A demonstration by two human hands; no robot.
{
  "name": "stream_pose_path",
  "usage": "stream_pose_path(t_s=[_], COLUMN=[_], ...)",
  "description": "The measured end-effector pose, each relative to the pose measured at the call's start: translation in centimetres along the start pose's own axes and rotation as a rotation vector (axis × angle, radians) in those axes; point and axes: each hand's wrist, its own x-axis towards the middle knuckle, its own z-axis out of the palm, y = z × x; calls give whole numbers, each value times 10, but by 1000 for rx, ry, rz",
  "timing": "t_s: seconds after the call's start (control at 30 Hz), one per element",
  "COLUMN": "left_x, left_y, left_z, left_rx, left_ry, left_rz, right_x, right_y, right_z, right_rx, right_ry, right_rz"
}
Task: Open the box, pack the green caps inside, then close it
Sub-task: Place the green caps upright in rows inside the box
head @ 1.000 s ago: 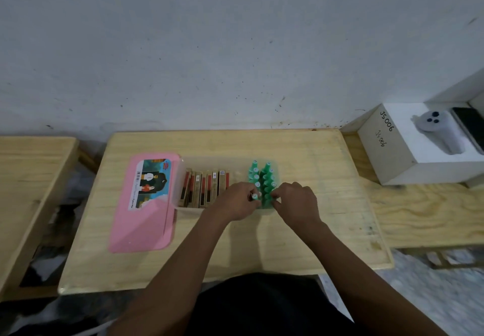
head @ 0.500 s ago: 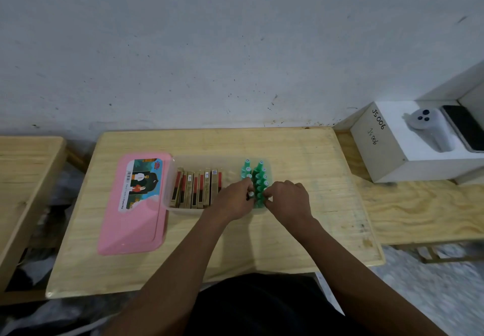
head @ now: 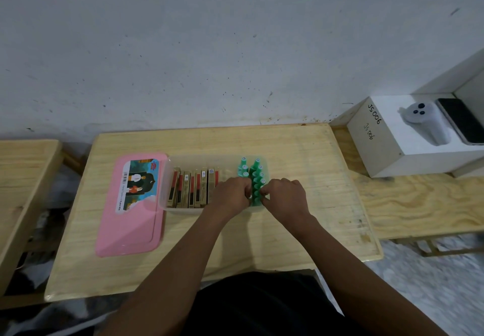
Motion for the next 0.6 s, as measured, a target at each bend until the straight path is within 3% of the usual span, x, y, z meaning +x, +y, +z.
stream_pose_path(t_s=[0.6], left_x=[4], left_y=[-22], left_z=[-4], left_rx=[-306], left_ry=[-144], left_rz=[-18], right_x=[-15], right_y=[14], right_z=[-5], right_rx=[263], right_ry=[7], right_rz=[-3])
